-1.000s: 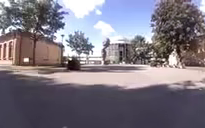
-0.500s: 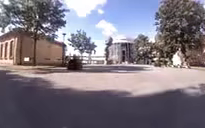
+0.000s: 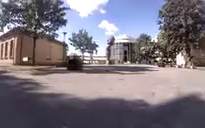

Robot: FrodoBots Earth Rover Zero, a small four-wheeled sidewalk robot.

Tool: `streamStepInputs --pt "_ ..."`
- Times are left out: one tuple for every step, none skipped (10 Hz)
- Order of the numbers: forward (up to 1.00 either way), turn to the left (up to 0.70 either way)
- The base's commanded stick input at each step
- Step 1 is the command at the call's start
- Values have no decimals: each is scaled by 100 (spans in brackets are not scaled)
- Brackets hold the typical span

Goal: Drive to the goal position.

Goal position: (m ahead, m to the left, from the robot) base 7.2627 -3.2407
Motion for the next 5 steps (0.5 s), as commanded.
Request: streamStepInputs --pt "100 -40" --pt "100 -40" --pt "100 -40" --pt "100 -14" --pt "100 0"
